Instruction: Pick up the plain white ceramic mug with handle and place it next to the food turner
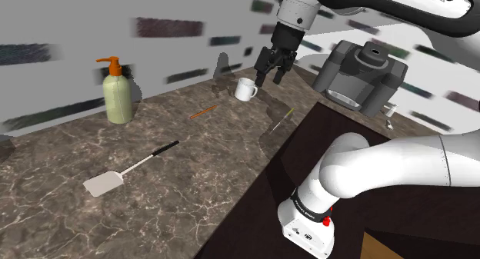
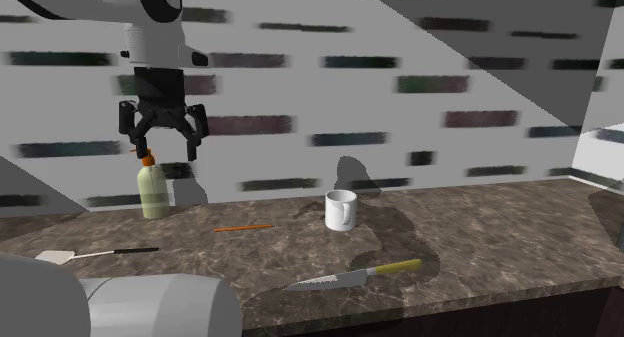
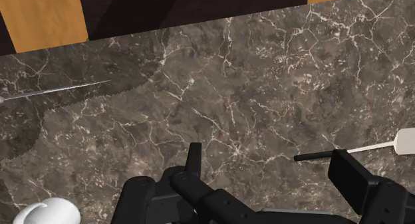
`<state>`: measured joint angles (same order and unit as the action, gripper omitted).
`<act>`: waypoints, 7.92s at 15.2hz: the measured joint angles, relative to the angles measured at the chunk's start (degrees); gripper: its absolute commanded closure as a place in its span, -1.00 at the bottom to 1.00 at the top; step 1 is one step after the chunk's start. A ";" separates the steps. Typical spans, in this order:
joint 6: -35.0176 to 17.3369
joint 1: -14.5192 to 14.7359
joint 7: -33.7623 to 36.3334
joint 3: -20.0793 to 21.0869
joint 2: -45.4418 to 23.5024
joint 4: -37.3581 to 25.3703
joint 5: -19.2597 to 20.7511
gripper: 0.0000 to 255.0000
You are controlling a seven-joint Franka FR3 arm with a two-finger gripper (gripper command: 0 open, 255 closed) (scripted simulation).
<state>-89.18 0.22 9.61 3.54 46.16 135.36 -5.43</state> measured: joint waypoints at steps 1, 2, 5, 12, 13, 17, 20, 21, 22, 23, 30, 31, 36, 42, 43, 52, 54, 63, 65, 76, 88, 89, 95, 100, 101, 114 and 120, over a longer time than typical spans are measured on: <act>0.00 0.00 0.00 0.00 0.00 0.00 0.00 -1.00; -0.37 -0.11 -0.42 -0.30 -0.44 -0.06 0.26 -1.00; -3.42 -0.96 -3.39 -2.47 -2.86 0.71 2.04 -1.00; -12.36 -3.06 -11.30 -8.29 -12.36 0.07 6.03 -1.00; -13.66 -3.42 -12.59 -9.26 -13.63 0.08 6.55 -1.00; -18.36 -4.31 -16.94 -12.36 -19.96 -1.73 7.76 -1.00; -21.09 -4.89 -20.54 -14.80 -25.91 -5.13 8.08 -1.00; -22.02 -5.05 -21.73 -15.56 -28.01 -6.36 8.00 -1.00; -23.33 -5.21 -22.91 -16.29 -30.10 -7.14 7.85 -1.00; -23.89 -5.35 -24.02 -16.91 -31.94 -8.46 7.68 -1.00; -28.57 -6.88 -32.22 -20.52 -46.63 -18.48 4.46 -1.00; -28.82 -7.35 -33.58 -20.97 -48.39 -19.93 3.93 -1.00; -29.22 -9.72 -38.98 -21.79 -59.50 -30.35 0.30 -1.00; -30.21 -11.98 -42.28 -21.59 -67.47 -37.15 -2.23 -1.00; -30.84 -12.09 -42.45 -21.50 -68.07 -37.09 -2.44 -1.00; -33.64 -12.22 -42.79 -21.21 -69.58 -35.75 -3.06 -1.00; -33.65 -12.22 -42.79 -21.21 -69.58 -35.75 -3.06 1.00; -33.64 -12.22 -42.79 -21.21 -69.57 -35.74 -3.06 1.00; -33.37 -12.22 -42.76 -21.23 -69.46 -35.90 -3.01 1.00; -26.23 -12.04 -41.99 -21.81 -66.59 -40.31 -1.77 1.00; -17.97 -11.93 -41.19 -22.16 -64.42 -46.55 -0.82 1.00; -17.21 -12.03 -41.25 -22.20 -64.45 -47.32 -0.82 1.00; -12.65 -12.30 -41.14 -22.32 -64.50 -51.94 -0.75 1.00; -11.68 -10.16 -38.32 -21.64 -61.94 -50.54 0.30 1.00; -12.08 -9.27 -37.17 -21.31 -60.84 -49.12 0.73 1.00; -15.07 1.43 -20.10 -14.99 -53.11 -38.96 4.14 1.00; -14.49 5.83 -12.14 -11.56 -52.53 -38.99 4.80 1.00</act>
<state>-103.67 6.05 -2.53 -8.02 -6.38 96.37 -0.64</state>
